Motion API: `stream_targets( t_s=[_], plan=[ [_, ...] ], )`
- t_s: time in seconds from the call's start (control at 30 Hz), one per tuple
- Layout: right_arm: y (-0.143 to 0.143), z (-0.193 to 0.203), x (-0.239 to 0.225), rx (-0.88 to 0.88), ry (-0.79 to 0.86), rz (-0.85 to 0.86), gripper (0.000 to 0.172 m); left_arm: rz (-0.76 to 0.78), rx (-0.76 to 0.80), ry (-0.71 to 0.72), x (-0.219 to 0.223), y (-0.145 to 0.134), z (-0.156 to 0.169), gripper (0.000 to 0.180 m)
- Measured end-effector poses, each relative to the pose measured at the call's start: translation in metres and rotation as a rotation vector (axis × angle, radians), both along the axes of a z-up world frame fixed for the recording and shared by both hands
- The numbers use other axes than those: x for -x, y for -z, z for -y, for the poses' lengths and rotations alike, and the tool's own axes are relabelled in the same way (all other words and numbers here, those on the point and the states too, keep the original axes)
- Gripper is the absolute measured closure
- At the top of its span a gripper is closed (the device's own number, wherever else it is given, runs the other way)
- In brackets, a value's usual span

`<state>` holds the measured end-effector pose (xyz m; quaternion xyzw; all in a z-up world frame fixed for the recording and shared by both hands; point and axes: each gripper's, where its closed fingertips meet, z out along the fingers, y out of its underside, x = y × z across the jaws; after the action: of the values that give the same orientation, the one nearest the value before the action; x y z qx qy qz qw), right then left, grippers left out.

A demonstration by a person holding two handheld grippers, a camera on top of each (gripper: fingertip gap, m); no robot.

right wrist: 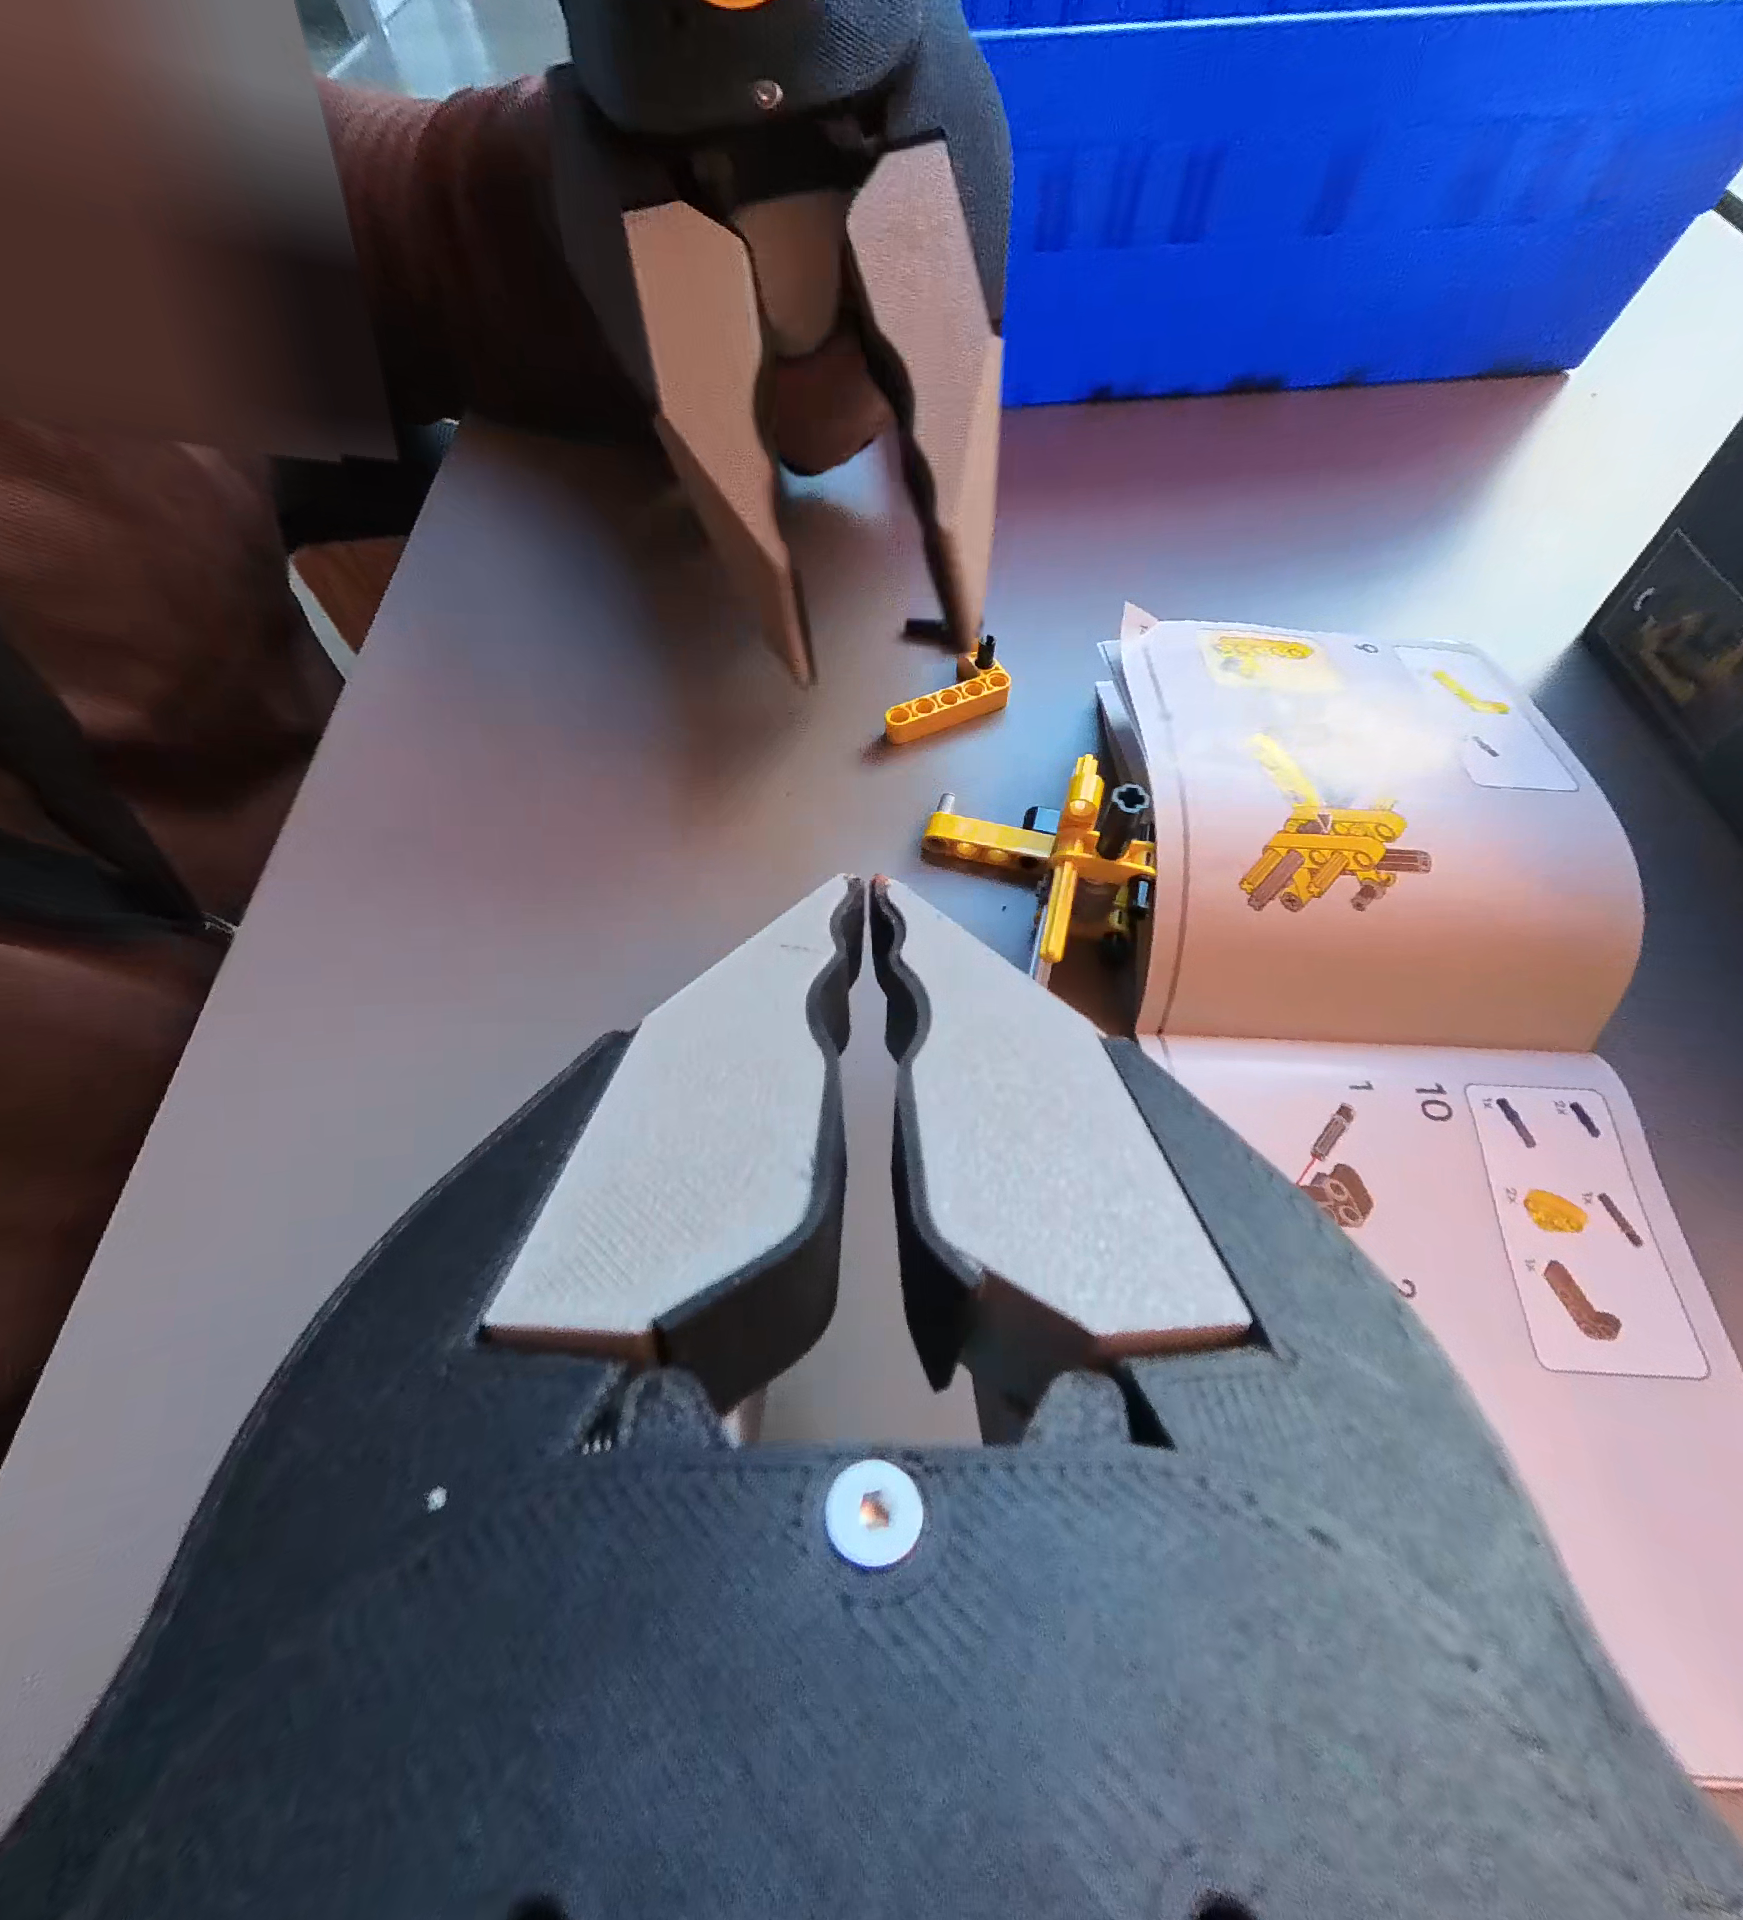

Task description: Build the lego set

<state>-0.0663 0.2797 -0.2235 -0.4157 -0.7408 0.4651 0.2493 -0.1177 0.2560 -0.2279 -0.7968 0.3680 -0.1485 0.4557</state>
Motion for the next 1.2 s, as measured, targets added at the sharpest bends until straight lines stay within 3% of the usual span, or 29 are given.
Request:
stream_targets(
  t_s=[0.03, 0.23, 0.47, 0.93, 1.2],
  plan=[
    [-0.001, -0.001, 0.000, 0.001, 0.003, -0.004, 0.172, -0.006, 0.009, -0.038, 0.005, 0.002, -0.004, 0.144],
    [-0.003, -0.002, 0.001, 0.006, 0.013, -0.021, 0.172, -0.057, 0.041, -0.119, 0.021, 0.015, -0.010, 0.129],
    [-0.010, -0.006, 0.002, 0.059, 0.026, -0.046, 0.172, -0.150, 0.091, -0.136, 0.028, 0.034, -0.011, 0.130],
    [-0.012, -0.007, 0.002, 0.087, 0.023, -0.048, 0.172, -0.142, 0.100, -0.182, 0.037, 0.033, -0.012, 0.127],
    [-0.010, -0.006, 0.001, 0.074, 0.014, -0.045, 0.172, -0.062, 0.207, -0.166, 0.032, 0.038, -0.005, 0.130]
  ],
)
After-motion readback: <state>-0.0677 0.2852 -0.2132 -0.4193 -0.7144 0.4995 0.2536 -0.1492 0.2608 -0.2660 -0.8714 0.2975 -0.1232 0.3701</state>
